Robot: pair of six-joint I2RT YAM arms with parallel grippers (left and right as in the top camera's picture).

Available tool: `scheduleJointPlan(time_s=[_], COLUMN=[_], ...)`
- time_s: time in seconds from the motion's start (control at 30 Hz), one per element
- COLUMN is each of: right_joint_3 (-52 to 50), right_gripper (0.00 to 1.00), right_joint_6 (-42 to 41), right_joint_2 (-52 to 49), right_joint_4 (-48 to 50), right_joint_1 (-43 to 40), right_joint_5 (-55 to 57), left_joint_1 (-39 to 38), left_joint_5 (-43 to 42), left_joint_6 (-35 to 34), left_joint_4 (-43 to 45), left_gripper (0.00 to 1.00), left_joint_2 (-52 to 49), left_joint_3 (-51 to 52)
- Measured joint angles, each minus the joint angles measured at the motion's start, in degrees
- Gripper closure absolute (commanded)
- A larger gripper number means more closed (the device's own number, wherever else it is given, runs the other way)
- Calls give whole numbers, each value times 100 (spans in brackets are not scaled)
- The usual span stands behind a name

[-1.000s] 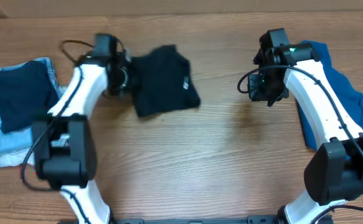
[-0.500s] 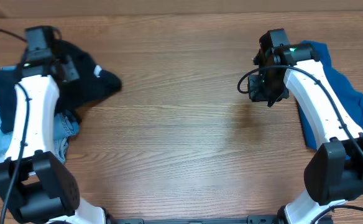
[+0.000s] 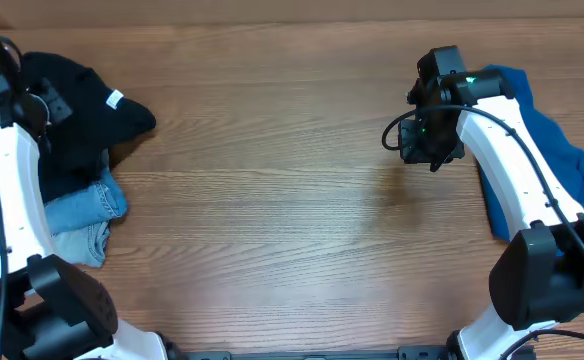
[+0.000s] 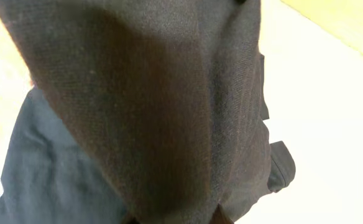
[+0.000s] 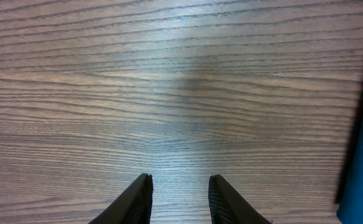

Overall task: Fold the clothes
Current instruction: 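Carry the black t-shirt left and place it on the jeans stack, then release the black t-shirt and lift the left gripper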

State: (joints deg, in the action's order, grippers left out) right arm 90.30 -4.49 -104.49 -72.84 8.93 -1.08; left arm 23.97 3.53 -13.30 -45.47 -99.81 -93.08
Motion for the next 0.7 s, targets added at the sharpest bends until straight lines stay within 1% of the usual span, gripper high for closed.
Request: scheduleJointPlan(time_s=[0.1, 0.23, 0.37, 0.4, 0.47, 0.53, 0.57, 0.6, 0.63, 0.7], right_joint_3=[0, 0, 0, 0, 0, 0, 0, 0, 0, 0], right_gripper=[66, 66, 66, 66, 66, 66, 67, 66, 66, 66], right_joint_6=[0, 2, 0, 2, 2, 0, 0, 2, 2, 2], right_joint_2=[0, 0, 0, 0, 0, 0, 0, 0, 0, 0], right_joint_4=[2, -2, -7, -9, -9, -13, -13, -17, -22, -22], right_joint_1=[0, 0, 0, 0, 0, 0, 0, 0, 0, 0], right_joint_5=[-2, -2, 0, -2, 0, 0, -2, 2, 0, -2], left_joint_1=[251, 787, 1241, 1303, 1451, 1515, 1515, 1515, 1515, 1515], left_joint_5=[-120, -166, -225, -243, -249, -247, -247, -247, -245, -155], left_joint_6=[-334, -813, -1180, -1224, -1320, -1381, -1401, -1403, -1419, -1403], left_joint_4=[-247, -664, -765, -796, -922, -1139, -1279, -1478, -1694, -1976], left_gripper=[96, 96, 96, 93, 79, 78, 68, 25, 0, 0], left_joint_2=[179, 319, 319, 319, 319, 319, 319, 321, 328, 330], left_joint_3=[-2, -42, -42, -42, -42, -46, -59, -66, -68, -72])
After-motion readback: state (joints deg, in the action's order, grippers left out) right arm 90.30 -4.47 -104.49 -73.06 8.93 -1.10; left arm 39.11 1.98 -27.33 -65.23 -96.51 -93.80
